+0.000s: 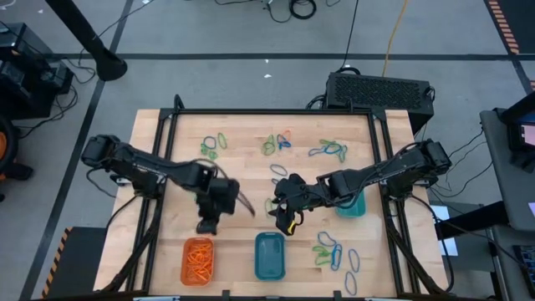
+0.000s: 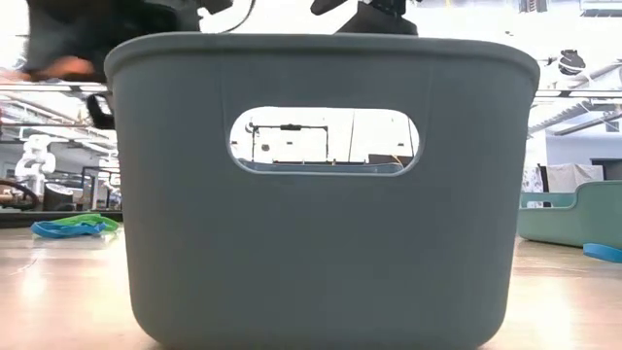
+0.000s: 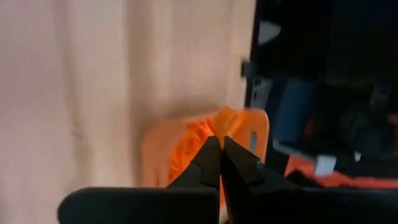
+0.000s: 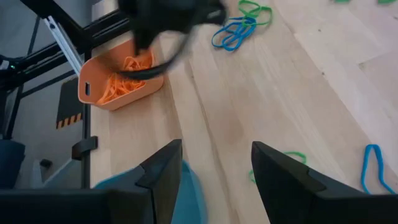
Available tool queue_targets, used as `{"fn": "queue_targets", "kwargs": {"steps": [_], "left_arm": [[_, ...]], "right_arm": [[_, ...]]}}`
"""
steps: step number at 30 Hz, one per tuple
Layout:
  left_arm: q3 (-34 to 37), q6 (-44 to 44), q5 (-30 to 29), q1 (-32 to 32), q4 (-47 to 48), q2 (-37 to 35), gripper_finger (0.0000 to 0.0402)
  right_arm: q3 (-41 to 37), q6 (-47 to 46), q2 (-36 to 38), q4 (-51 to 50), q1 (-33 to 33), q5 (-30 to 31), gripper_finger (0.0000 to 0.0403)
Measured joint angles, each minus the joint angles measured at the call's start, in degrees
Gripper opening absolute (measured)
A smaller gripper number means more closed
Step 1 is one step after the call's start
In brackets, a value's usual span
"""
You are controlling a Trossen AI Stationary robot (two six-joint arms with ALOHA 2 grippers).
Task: Sort rubber bands into baskets
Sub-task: Put the orange rubber band into the orange bin
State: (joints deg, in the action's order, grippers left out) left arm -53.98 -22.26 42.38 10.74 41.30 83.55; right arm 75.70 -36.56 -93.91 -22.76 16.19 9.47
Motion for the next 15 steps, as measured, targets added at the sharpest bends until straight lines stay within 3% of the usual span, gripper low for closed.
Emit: {"fn": "queue_targets", "kwargs": {"steps": [9, 15], "left_arm": [[0.02, -13.16, -6.61, 15.07, -0.49, 0.0, 0.0], [0.04, -22.27, -11.52, 20.9, -1.95, 0.44, 0.0]], "right_arm": [[0.0, 4.0, 0.0, -0.36, 0.04, -0.13, 0.0185], [0.04, 6.96, 0.0, -6.26, 0.04, -0.61, 0.0185]]}}
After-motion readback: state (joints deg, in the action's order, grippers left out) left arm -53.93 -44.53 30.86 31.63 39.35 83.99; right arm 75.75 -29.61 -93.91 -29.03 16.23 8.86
